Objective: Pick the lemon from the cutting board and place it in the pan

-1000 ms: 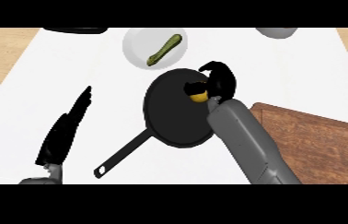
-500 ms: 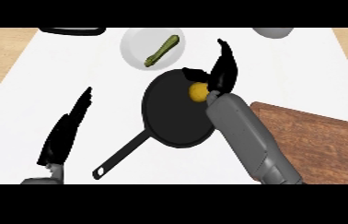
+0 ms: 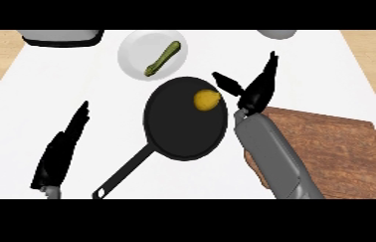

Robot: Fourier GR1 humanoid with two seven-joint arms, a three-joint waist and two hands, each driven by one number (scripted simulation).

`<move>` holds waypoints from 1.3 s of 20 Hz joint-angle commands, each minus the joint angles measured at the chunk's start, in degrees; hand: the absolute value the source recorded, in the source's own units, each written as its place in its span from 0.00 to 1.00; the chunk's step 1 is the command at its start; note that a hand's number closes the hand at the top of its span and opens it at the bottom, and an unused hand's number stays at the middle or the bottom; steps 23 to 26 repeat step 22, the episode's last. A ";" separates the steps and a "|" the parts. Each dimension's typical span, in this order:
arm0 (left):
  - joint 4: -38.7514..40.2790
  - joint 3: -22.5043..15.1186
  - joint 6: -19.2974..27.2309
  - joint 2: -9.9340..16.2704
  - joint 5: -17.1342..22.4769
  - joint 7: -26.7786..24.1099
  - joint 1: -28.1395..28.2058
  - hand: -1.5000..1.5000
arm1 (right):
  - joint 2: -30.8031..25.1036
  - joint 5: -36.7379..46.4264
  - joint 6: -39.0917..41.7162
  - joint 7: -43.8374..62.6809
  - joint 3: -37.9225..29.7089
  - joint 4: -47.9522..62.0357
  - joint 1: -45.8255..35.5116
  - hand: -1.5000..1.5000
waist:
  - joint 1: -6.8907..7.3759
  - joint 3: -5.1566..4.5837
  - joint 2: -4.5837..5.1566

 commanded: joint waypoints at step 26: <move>-4.72 1.75 -0.97 -1.29 -0.12 0.44 3.85 0.50 | -24.09 -7.99 3.71 -12.75 5.55 -68.76 68.93 0.00 | -1.72 -0.01 -0.28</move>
